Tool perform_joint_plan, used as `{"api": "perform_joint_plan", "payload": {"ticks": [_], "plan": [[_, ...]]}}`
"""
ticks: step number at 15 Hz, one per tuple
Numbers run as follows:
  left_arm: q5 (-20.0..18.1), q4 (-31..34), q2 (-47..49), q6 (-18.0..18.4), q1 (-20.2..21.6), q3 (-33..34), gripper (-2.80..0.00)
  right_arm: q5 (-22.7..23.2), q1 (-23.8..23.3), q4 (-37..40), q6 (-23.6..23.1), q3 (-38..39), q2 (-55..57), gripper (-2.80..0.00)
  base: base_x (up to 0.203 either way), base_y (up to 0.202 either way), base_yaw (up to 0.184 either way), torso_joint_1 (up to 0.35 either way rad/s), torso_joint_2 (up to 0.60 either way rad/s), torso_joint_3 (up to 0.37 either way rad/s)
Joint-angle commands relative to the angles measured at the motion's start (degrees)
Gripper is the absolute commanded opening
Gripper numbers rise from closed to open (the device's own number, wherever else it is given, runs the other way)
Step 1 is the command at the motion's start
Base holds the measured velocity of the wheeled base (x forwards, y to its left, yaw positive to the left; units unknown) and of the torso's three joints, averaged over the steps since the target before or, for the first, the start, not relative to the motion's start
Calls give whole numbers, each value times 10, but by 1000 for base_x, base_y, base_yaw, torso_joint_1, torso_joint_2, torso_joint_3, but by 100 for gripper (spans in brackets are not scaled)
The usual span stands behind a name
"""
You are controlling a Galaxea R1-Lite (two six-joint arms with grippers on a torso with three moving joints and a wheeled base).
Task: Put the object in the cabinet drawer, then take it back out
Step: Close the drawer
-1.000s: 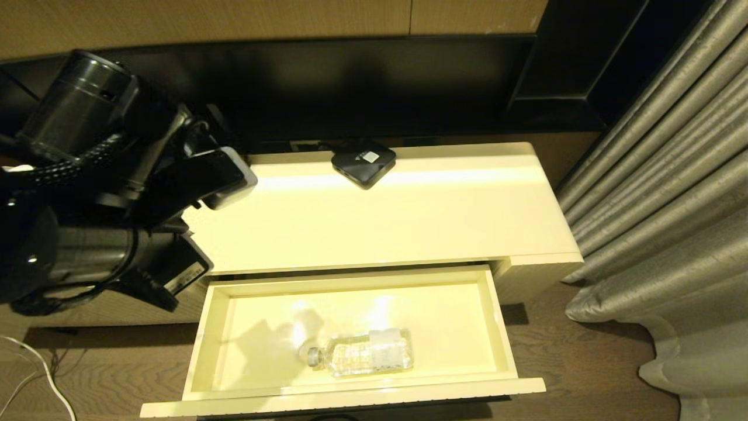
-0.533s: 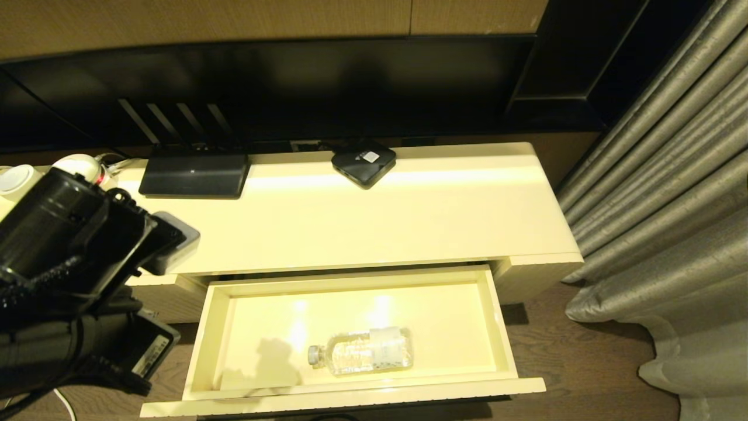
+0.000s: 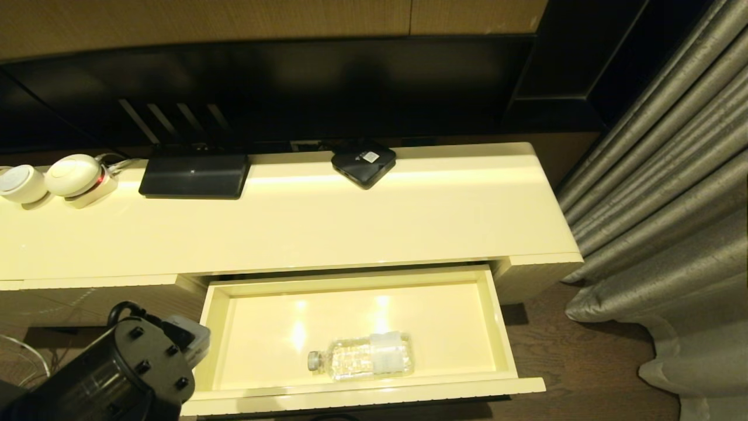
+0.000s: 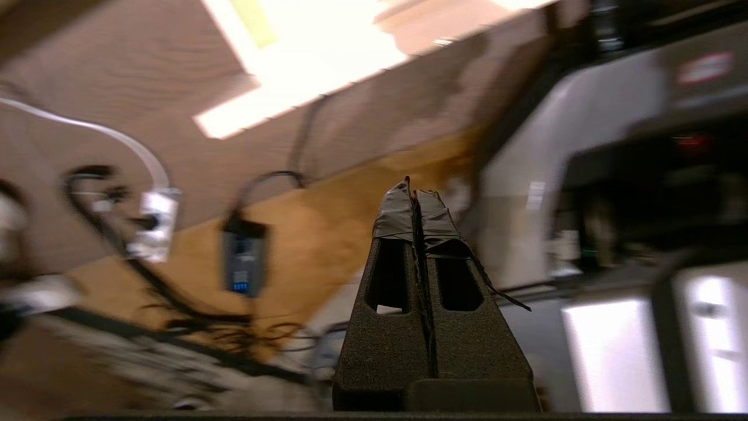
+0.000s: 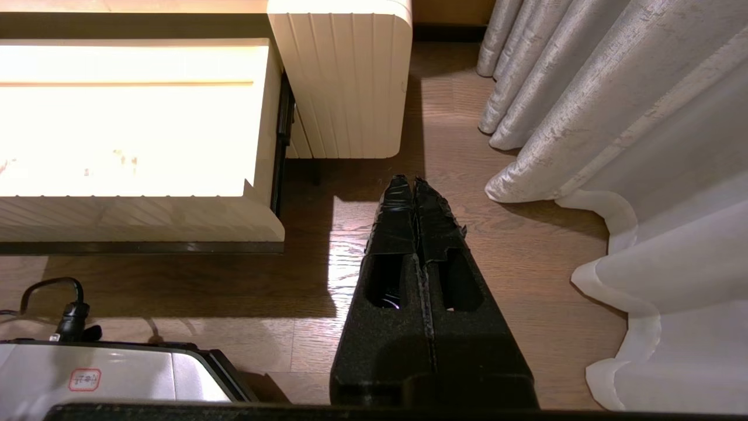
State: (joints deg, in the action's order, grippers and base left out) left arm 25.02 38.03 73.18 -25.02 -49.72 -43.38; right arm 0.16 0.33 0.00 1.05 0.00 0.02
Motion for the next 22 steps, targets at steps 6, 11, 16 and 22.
{"api": "perform_joint_plan", "payload": {"ticks": [6, 11, 16, 22], "plan": [[-77, -90, 43, -149, -97, 70, -280, 0, 0, 0, 0, 0, 1, -280, 0, 0, 0, 0, 0, 0], [-79, -216, 118, -161, -104, 137, -280, 0, 0, 0, 0, 0, 1, -280, 0, 0, 0, 0, 0, 0], [-79, -216, 94, -178, -140, 139, -280, 0, 0, 0, 0, 0, 1, -280, 0, 0, 0, 0, 0, 0], [-90, -223, 121, -186, -158, 189, -280, 0, 0, 0, 0, 0, 1, -280, 0, 0, 0, 0, 0, 0]]}}
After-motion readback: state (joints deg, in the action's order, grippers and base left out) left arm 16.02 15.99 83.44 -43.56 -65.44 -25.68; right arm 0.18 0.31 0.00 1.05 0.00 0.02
